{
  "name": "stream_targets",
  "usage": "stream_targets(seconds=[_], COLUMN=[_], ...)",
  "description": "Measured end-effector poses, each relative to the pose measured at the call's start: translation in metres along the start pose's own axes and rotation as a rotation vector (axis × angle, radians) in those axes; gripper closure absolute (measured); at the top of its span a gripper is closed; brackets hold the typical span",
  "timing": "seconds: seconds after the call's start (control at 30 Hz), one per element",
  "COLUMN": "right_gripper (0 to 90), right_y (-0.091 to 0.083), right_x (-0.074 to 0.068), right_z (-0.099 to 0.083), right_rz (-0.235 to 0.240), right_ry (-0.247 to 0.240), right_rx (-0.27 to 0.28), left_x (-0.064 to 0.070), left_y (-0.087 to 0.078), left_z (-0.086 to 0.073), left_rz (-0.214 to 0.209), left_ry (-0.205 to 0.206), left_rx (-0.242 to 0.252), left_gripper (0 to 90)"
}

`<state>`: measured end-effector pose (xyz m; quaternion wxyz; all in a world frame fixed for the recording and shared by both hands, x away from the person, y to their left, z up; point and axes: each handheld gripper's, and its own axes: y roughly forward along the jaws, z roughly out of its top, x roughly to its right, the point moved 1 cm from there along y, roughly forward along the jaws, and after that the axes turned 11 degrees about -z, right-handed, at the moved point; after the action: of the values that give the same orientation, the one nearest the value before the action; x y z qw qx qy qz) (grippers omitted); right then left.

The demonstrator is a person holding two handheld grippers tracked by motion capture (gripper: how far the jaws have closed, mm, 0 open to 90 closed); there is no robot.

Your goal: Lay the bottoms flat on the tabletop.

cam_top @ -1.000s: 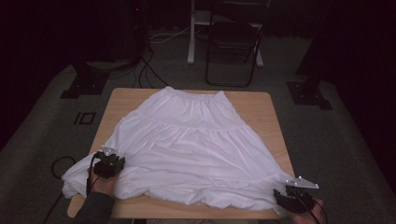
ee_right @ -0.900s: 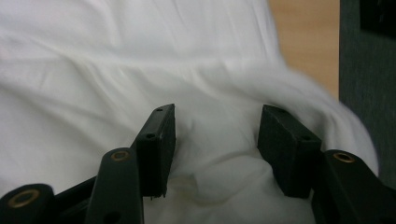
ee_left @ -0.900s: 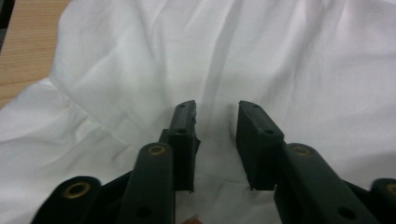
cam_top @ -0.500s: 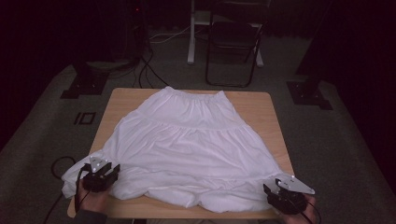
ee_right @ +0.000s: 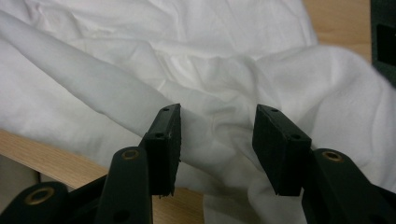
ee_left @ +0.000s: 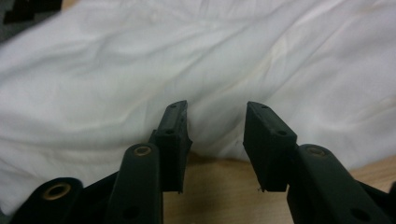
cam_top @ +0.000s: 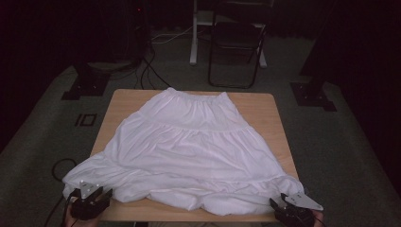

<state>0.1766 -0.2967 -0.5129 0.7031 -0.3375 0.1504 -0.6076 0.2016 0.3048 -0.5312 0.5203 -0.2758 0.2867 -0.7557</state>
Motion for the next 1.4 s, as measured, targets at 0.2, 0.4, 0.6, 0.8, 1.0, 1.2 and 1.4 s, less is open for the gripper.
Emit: stream_targets(seconds=[0.2, 0.4, 0.6, 0.8, 1.0, 1.2, 1.4], right_gripper=[44.1, 40.4, 57.0, 83.8, 84.1, 66.4, 49.6], right_y=[0.022, 0.052, 0.053, 0.036, 0.011, 0.009, 0.017], right_x=[-0.002, -0.002, 0.0, 0.01, 0.026, 0.027, 0.012], right_z=[0.005, 0.003, 0.003, -0.004, -0.017, -0.012, 0.027], right_rz=[0.004, 0.03, 0.039, 0.008, -0.035, 0.014, 0.032], right_ry=[-0.005, 0.025, 0.022, 0.046, 0.095, 0.119, 0.083], right_rx=[-0.028, -0.097, -0.114, -0.147, -0.156, -0.085, 0.053], left_x=[0.002, 0.002, 0.005, 0.005, 0.008, 0.012, 0.009], left_y=[0.019, 0.036, 0.034, 0.006, -0.013, -0.026, -0.009], left_z=[0.009, 0.02, 0.021, -0.003, -0.013, 0.011, 0.045], left_rz=[-0.029, -0.02, -0.029, -0.09, -0.143, -0.169, -0.133], left_ry=[0.005, 0.02, 0.048, 0.059, 0.055, 0.087, 0.108], left_rx=[-0.031, -0.066, -0.07, -0.118, -0.128, 0.024, 0.091], left_gripper=[45.1, 38.0, 78.7, 84.8, 83.5, 57.5, 48.5])
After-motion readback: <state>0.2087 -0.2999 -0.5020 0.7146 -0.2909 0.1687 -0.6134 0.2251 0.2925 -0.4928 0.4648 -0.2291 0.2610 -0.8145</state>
